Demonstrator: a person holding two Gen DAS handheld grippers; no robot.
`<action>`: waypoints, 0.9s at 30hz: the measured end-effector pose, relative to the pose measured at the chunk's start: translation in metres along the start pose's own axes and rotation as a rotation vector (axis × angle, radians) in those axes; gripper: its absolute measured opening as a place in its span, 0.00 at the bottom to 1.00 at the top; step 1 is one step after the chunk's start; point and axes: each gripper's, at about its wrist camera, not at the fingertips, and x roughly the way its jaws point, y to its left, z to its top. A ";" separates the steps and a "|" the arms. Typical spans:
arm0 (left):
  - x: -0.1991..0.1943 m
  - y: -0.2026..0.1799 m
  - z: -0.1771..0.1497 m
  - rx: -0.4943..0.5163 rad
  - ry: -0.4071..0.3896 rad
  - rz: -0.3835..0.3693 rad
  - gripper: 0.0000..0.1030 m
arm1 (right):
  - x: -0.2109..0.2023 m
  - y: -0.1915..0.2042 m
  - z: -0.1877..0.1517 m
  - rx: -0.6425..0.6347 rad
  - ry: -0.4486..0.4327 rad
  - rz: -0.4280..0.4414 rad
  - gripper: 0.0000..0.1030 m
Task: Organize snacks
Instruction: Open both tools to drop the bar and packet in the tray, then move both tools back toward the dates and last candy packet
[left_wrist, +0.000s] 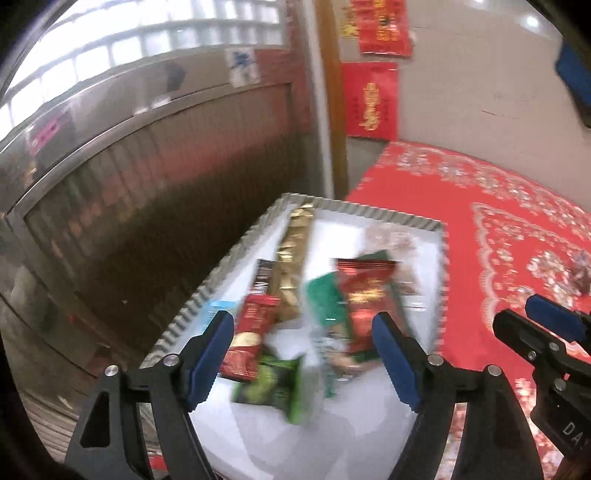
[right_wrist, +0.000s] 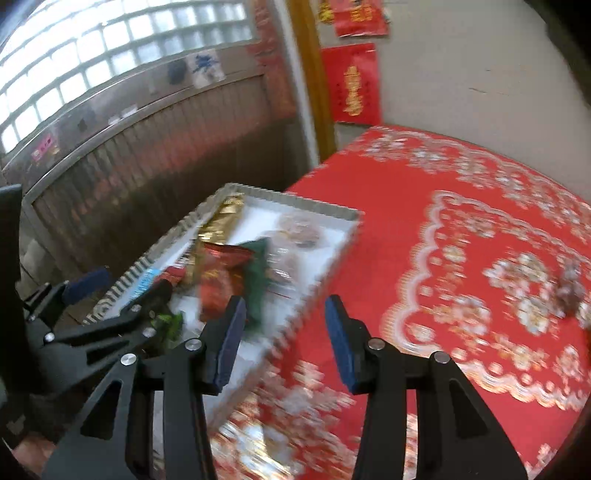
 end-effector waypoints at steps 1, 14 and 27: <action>-0.002 -0.007 0.000 0.009 0.001 -0.011 0.77 | -0.006 -0.009 -0.003 0.011 -0.002 -0.015 0.42; -0.027 -0.128 0.001 0.149 -0.012 -0.190 0.80 | -0.076 -0.124 -0.045 0.194 -0.035 -0.203 0.42; -0.022 -0.253 0.011 0.285 0.059 -0.346 0.80 | -0.133 -0.242 -0.075 0.331 -0.042 -0.383 0.49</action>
